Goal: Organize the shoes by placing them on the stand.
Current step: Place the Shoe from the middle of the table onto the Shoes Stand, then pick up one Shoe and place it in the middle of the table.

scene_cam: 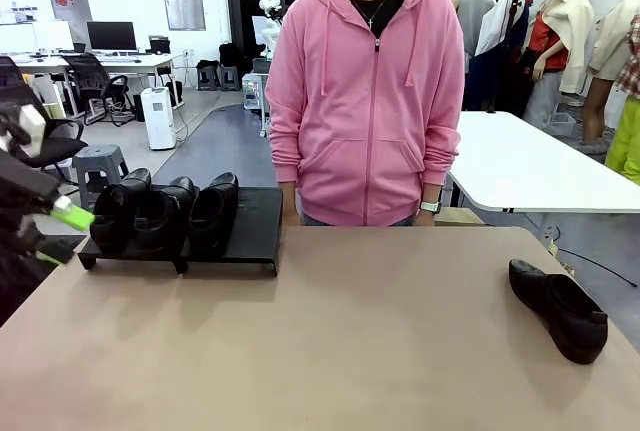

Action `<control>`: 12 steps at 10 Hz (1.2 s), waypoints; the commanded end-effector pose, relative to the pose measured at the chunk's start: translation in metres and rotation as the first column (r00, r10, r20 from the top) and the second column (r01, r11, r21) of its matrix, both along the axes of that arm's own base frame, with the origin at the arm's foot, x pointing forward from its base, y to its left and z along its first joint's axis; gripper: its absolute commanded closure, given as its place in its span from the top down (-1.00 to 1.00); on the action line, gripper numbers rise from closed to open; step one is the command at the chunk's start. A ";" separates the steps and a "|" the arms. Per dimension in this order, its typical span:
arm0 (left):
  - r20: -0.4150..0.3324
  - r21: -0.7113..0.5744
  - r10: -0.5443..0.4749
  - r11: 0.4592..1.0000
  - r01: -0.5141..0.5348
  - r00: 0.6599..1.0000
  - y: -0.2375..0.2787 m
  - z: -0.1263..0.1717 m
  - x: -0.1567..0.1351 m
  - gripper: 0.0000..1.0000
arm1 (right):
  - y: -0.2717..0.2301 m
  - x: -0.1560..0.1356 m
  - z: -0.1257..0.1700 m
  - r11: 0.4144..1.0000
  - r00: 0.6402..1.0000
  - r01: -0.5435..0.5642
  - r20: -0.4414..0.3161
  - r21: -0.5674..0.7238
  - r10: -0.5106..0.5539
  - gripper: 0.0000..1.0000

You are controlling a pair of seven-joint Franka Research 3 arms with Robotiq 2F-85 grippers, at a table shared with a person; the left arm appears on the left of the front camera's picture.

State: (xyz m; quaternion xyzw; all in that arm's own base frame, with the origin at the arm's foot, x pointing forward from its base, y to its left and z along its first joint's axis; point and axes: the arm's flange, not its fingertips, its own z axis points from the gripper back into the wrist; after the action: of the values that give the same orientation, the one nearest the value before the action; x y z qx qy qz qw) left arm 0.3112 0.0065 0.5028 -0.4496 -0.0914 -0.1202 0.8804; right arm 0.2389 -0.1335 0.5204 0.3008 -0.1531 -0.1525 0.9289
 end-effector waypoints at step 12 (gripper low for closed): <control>0.000 0.000 0.000 1.000 0.000 1.000 0.000 0.000 0.000 1.00 | 0.000 0.000 0.001 1.000 0.999 -0.022 0.026 0.018 0.022 1.00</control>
State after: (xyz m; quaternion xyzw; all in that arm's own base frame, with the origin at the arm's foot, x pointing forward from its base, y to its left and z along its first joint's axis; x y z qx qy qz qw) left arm 0.3095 0.0059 0.5023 -0.4398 -0.0834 -0.1120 0.8872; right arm 0.2389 -0.1335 0.5204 0.3007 -0.1530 -0.1524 0.9289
